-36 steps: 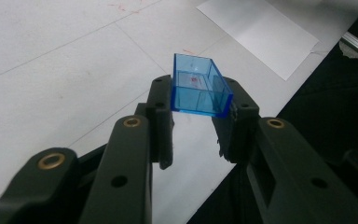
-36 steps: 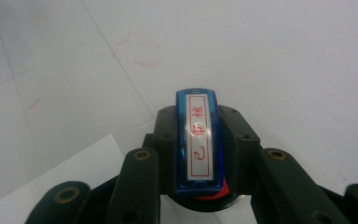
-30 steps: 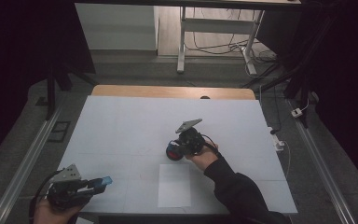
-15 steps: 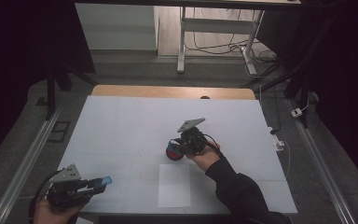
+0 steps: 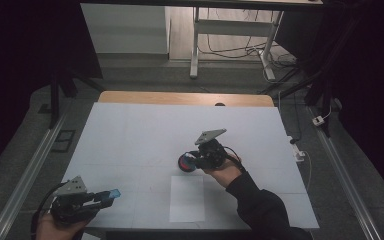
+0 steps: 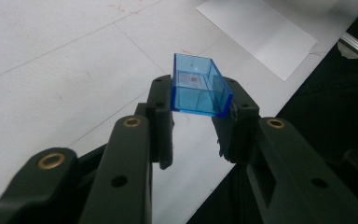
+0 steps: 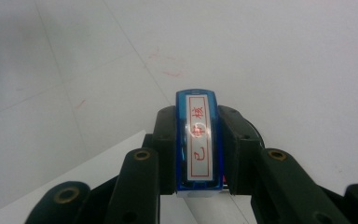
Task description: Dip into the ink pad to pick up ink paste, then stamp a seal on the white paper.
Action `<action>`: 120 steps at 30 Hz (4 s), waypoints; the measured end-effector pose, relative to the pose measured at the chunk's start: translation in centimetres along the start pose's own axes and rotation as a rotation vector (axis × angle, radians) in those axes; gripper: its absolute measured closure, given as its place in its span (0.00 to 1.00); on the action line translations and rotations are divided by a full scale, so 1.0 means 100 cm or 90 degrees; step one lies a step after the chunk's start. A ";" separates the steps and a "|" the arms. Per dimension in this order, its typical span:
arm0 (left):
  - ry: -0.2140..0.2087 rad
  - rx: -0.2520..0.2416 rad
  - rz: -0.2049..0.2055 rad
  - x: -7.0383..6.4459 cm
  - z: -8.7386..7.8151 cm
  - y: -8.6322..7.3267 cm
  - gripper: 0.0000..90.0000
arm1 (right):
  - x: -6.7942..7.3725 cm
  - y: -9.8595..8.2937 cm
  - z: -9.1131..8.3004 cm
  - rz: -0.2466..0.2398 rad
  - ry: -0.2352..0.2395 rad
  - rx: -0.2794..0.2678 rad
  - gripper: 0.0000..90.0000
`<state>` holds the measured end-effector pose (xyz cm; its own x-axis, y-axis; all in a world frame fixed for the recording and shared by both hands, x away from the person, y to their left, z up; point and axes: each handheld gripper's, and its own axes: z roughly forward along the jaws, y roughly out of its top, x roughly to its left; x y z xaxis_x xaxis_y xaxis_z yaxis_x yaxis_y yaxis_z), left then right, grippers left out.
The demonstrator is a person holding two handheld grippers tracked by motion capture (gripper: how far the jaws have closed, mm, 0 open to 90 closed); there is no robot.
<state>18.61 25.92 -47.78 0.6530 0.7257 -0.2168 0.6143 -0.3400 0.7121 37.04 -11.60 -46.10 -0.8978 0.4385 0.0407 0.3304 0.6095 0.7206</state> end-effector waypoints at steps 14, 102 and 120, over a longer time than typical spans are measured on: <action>-0.001 -0.003 0.002 0.000 0.000 0.000 0.76 | 0.011 -0.003 -0.018 -0.005 0.012 -0.016 0.78; 0.002 0.007 -0.017 0.002 0.001 0.001 0.76 | 0.061 -0.041 0.004 -0.091 0.058 0.068 0.78; 0.003 0.009 -0.014 0.002 0.002 0.001 0.76 | 0.058 -0.045 0.008 -0.085 0.067 0.069 0.79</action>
<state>18.86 25.90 -47.86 0.6367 0.7364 -0.2290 0.6353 -0.3325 0.6970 30.57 -11.27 -49.61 -0.9595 0.2804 0.0263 0.2305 0.7281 0.6455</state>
